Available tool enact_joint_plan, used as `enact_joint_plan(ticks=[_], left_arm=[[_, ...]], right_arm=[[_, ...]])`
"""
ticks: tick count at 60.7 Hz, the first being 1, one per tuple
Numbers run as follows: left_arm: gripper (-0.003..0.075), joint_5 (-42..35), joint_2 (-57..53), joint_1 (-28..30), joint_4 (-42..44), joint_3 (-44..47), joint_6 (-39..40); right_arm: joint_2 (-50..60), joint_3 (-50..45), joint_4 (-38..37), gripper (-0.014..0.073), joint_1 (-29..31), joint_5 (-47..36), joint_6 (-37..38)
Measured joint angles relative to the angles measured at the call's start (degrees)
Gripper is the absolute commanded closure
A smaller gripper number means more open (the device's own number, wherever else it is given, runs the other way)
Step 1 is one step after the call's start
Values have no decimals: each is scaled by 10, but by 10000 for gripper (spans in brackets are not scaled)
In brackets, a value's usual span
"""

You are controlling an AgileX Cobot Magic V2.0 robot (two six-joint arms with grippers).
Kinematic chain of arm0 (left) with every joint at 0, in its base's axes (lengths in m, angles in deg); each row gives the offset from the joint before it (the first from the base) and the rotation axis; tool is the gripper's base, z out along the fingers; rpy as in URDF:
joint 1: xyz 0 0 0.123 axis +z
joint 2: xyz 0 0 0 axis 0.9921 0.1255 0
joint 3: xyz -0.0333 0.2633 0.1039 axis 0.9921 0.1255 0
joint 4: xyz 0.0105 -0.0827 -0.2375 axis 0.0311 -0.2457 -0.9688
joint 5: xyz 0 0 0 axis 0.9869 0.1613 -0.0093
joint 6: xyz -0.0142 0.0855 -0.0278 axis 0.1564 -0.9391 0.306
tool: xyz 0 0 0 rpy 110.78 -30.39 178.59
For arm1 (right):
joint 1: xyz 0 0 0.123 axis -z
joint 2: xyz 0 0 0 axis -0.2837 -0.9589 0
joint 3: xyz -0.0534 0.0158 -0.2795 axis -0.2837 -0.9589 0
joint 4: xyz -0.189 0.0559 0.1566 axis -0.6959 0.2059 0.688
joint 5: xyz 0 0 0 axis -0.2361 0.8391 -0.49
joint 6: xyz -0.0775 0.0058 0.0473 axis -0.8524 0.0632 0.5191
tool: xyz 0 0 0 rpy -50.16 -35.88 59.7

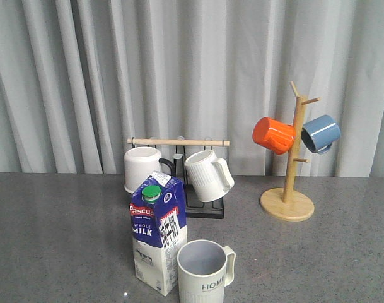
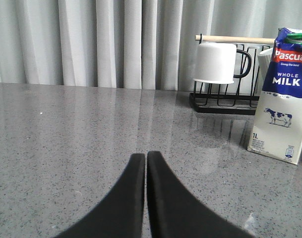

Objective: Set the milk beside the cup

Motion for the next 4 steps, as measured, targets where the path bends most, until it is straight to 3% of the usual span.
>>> enact_joint_plan(ticks=[4], left_arm=[[727,0,0,0,0,0,0]], right_arm=[[0,0,0,599,0,0,0]])
